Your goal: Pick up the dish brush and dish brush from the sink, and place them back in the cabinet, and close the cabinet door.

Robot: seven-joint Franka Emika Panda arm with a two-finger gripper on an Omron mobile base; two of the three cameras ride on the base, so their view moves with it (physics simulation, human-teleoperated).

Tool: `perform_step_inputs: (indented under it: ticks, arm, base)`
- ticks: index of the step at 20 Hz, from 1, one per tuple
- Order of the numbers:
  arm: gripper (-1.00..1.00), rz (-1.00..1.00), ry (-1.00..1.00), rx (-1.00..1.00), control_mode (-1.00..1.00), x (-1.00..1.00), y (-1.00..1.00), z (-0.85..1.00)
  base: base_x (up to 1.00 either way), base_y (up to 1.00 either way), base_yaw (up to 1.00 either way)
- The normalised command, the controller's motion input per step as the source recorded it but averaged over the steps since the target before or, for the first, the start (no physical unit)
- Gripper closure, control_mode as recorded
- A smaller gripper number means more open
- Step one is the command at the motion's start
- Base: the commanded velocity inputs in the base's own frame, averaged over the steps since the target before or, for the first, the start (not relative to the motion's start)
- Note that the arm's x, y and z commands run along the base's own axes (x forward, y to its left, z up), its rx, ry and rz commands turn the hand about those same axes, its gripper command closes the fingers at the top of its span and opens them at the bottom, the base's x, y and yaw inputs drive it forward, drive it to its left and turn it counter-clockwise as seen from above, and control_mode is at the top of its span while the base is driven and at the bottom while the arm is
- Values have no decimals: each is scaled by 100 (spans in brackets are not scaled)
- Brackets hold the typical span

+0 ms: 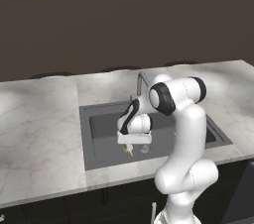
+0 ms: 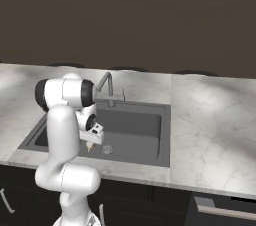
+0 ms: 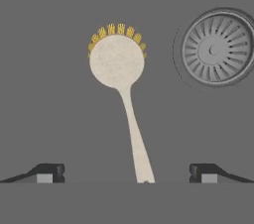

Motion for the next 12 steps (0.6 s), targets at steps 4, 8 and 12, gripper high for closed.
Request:
perform_step_inputs:
  ticks: [4, 8, 12]
  arm:
    - [-100, 0, 0, 0, -100, 13, 1, -19]
    - [-100, 0, 0, 0, -100, 12, 1, -21]
    - [-100, 0, 0, 0, -100, 15, 0, -20]
  base:
    - [0, 0, 0]
    - [0, 0, 0]
    - [0, 0, 0]
